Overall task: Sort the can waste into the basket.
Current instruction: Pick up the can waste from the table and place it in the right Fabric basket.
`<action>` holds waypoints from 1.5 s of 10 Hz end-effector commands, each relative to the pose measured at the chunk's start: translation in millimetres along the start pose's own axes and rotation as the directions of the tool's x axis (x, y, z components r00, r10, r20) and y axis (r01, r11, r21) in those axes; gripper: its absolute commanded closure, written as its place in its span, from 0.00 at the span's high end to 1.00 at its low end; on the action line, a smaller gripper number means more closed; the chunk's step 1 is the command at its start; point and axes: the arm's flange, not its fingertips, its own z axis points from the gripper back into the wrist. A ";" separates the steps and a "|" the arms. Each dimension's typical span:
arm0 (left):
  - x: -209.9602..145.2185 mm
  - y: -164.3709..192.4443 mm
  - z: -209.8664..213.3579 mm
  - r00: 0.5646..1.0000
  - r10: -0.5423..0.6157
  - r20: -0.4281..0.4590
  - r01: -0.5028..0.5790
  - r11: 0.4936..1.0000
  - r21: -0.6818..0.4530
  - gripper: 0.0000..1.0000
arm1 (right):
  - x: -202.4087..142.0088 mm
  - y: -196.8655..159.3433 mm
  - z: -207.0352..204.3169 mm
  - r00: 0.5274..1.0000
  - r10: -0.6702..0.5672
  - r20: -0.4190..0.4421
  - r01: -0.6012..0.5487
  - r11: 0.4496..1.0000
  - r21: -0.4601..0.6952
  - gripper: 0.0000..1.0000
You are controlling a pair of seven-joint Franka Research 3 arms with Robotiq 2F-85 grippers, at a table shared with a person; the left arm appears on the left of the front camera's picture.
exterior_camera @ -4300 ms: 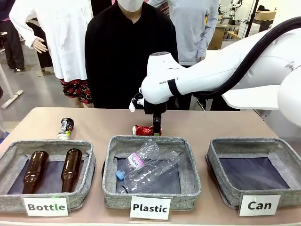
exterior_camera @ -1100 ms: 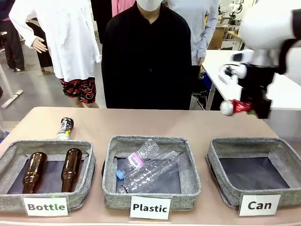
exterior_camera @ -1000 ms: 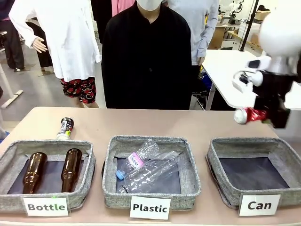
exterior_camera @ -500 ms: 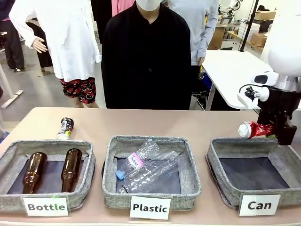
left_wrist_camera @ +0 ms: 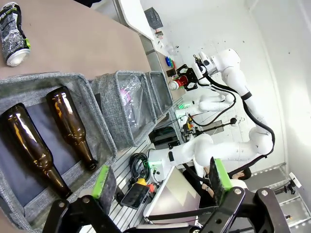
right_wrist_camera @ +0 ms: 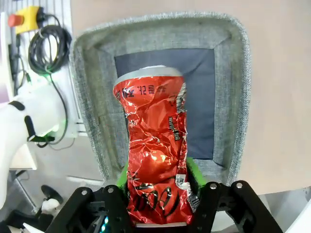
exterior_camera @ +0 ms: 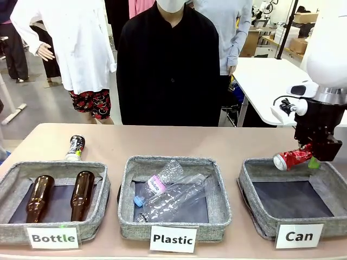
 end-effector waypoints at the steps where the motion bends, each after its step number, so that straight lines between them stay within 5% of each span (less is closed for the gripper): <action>1: -1.6 -1.8 1.1 1.000 0.011 -0.006 -0.011 1.000 -0.007 1.00 | 2.7 -4.1 1.9 0.999 -0.043 -0.008 0.043 0.999 0.001 1.00; 5: -1.6 -1.8 1.1 1.000 0.011 -0.006 -0.011 1.000 -0.007 1.00 | 7.7 -9.2 7.1 0.993 -0.104 0.046 0.103 0.994 0.032 1.00; 7: -1.6 -1.8 1.1 1.000 0.011 -0.006 -0.011 1.000 -0.007 1.00 | 6.3 -12.4 17.7 0.906 -0.252 0.341 0.226 0.967 0.115 1.00; 8: -1.6 -1.8 1.1 1.000 0.011 -0.006 -0.011 1.000 -0.007 1.00 | 1.3 -10.0 22.1 0.755 -0.328 0.568 0.270 0.945 0.186 1.00; 9: -1.6 -1.8 1.1 1.000 0.011 -0.006 -0.011 1.000 -0.007 1.00 | -7.9 -7.4 24.2 0.491 -0.434 0.756 0.323 0.896 0.305 1.00; 10: -1.6 -1.8 1.1 1.000 0.011 -0.006 -0.011 1.000 -0.007 1.00 | -23.0 -9.8 22.6 0.088 -0.569 0.817 0.398 0.772 0.495 1.00; 11: -1.6 -1.8 1.1 1.000 0.011 -0.006 -0.011 1.000 -0.007 1.00 | -34.5 -13.8 14.1 -0.153 -0.694 0.704 0.339 0.632 0.697 1.00; 13: -1.6 -1.8 1.1 1.000 0.011 -0.006 -0.011 1.000 -0.007 1.00 | -57.4 -14.5 -1.1 -0.385 -0.748 0.542 0.185 0.513 0.839 1.00; 15: -1.6 -1.8 1.1 1.000 0.011 -0.006 -0.011 1.000 -0.007 1.00 | -67.7 -17.8 -9.1 -0.527 -0.765 0.370 0.060 0.401 0.914 1.00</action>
